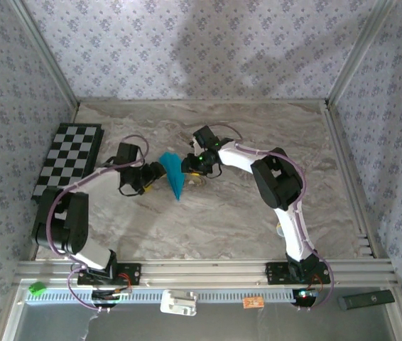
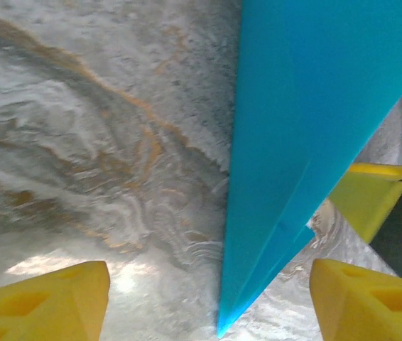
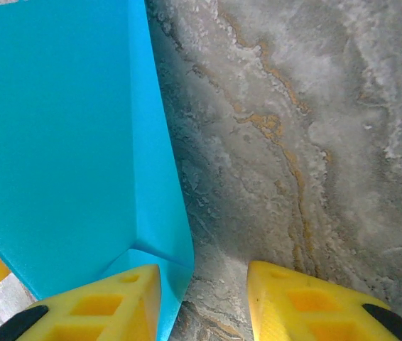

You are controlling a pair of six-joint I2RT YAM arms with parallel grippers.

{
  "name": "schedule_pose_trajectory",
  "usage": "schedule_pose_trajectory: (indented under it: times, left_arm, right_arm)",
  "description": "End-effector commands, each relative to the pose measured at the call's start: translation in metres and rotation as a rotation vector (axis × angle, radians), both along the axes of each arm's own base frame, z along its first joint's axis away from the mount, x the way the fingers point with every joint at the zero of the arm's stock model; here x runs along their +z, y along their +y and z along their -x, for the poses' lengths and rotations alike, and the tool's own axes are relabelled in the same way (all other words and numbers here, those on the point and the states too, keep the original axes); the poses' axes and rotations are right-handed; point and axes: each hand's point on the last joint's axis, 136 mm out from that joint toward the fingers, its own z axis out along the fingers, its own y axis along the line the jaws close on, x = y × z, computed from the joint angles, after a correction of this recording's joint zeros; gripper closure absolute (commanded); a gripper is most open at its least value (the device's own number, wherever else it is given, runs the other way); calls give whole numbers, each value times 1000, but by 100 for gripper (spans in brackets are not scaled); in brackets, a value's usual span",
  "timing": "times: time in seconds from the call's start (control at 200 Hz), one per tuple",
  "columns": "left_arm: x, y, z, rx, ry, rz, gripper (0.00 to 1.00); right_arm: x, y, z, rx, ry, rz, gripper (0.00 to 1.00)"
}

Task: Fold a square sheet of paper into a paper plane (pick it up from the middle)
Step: Turn over a paper plane at the center of the table.

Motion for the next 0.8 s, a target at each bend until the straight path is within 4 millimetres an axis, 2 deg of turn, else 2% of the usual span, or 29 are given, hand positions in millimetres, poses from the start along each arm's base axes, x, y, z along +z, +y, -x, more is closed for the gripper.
schedule_pose_trajectory:
  times: [0.0, 0.15, 0.29, 0.57, 0.795]
  left_arm:
    - [7, -9, -13, -27, -13, -9, 32]
    - [-2, -11, -19, -18, 8, -11, 44]
    - [-7, -11, -23, -11, 14, -17, 52]
    - [-15, -9, -23, -11, 27, -37, 56]
    - [-17, -6, -21, -8, 33, -50, 60]
  right_arm:
    - [-3, 6, 2, 25, 15, -10, 62]
    - [-3, 12, 2, 37, 23, -45, 62]
    - [-3, 16, 2, 49, 30, -66, 64]
    - [1, 24, 3, 74, 33, -113, 68]
    - [6, 28, 2, 83, 28, -138, 77]
